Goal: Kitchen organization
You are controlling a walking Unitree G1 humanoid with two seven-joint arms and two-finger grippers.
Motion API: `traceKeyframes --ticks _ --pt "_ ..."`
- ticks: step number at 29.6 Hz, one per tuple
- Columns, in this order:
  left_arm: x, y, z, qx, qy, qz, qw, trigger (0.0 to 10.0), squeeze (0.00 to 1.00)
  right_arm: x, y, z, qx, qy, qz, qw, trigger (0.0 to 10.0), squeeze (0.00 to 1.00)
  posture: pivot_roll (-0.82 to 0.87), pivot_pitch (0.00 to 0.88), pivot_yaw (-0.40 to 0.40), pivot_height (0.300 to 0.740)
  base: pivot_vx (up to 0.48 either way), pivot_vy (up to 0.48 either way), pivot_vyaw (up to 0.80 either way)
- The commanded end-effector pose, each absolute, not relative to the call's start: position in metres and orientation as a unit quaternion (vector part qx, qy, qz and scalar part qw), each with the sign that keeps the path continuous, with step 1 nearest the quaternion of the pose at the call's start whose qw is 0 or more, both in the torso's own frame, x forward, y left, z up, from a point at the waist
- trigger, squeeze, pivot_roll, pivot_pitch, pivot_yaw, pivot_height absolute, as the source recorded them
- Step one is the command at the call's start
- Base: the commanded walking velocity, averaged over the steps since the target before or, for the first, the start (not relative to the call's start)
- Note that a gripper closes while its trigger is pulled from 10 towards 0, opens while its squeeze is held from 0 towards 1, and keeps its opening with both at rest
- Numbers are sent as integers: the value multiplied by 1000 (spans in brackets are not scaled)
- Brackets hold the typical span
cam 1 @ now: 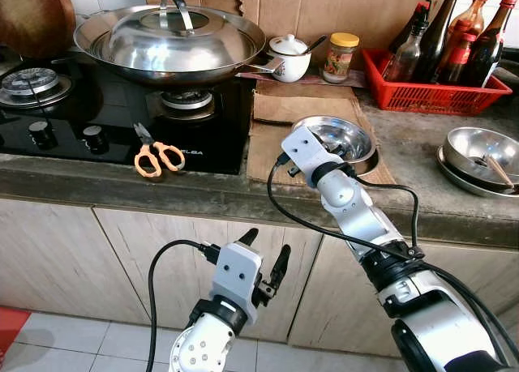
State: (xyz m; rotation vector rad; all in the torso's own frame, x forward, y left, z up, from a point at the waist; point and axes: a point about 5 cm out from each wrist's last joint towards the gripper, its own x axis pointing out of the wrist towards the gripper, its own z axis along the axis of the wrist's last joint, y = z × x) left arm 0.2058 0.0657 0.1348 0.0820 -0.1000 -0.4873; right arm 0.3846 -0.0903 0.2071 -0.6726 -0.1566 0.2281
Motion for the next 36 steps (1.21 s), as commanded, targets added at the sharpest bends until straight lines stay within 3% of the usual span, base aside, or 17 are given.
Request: traceKeyframes --ticks 1,17,18,22,24,25,26,27,28,36 --pt "206 64 137 35 -57 -245 967 10000 0 387 -94 212 -329 -82 103 935 0 0 62 61 -91 740 0 0 0" --pt "206 64 138 36 -58 -244 967 10000 0 387 -95 217 -325 -96 101 935 275 0 63 60 -90 740 0 0 0" --pt "206 64 138 37 -57 -244 967 10000 0 386 -94 215 -326 -93 104 935 10000 0 64 59 -91 740 0 0 0" --pt "206 64 137 37 -57 -244 967 10000 0 385 -92 214 -325 -95 109 935 10000 0 63 55 -90 740 0 0 0" --pt "206 64 137 37 -57 -244 967 10000 0 385 -93 214 -324 -96 109 935 10000 537 64 54 -90 740 0 0 0" --pt "206 64 137 37 -56 -244 967 10000 0 385 -93 214 -324 -96 109 935 10000 1000 65 52 -90 740 0 0 0" --pt "207 64 137 37 -56 -245 967 10000 0 385 -93 214 -326 -97 108 934 10000 1000 64 50 -90 740 0 0 0" --pt "207 64 136 38 -56 -245 967 10000 0 385 -93 214 -329 -97 108 933 10000 392 65 49 -90 740 0 0 0" --pt "207 64 136 38 -56 -245 967 10000 0 385 -93 214 -329 -97 109 933 10000 0 65 49 -90 740 0 0 0" --pt "207 64 135 39 -56 -248 966 10000 0 385 -92 214 -327 -97 113 933 10000 0 64 41 -90 740 0 0 0"
